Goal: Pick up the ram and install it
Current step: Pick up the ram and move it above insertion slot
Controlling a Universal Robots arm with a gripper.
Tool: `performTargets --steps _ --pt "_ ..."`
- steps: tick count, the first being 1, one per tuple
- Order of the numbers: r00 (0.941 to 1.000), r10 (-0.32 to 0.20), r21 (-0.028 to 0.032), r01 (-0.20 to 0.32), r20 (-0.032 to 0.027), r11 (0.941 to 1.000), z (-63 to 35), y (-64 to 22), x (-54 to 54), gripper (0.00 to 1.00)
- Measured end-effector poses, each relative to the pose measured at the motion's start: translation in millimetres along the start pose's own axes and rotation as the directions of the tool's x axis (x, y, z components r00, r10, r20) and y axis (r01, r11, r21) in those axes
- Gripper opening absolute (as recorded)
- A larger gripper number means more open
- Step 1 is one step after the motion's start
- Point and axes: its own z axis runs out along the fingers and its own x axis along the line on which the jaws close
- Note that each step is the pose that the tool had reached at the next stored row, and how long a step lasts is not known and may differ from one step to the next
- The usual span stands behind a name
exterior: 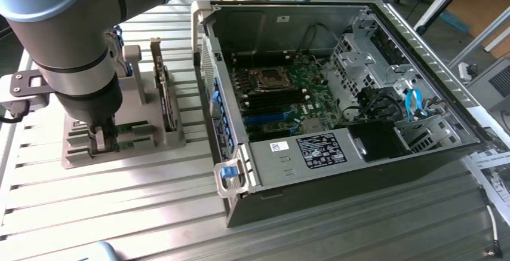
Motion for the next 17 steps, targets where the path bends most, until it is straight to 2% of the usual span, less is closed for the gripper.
performTargets --steps 11,17 --pt "1.0 0.0 -0.0001 0.0 -0.0001 1.0 4.2 -0.2 -0.9 0.36" --pt "0.9991 -0.042 -0.0009 0.042 -0.0017 0.9991 4.5 -0.2 -0.9 0.36"
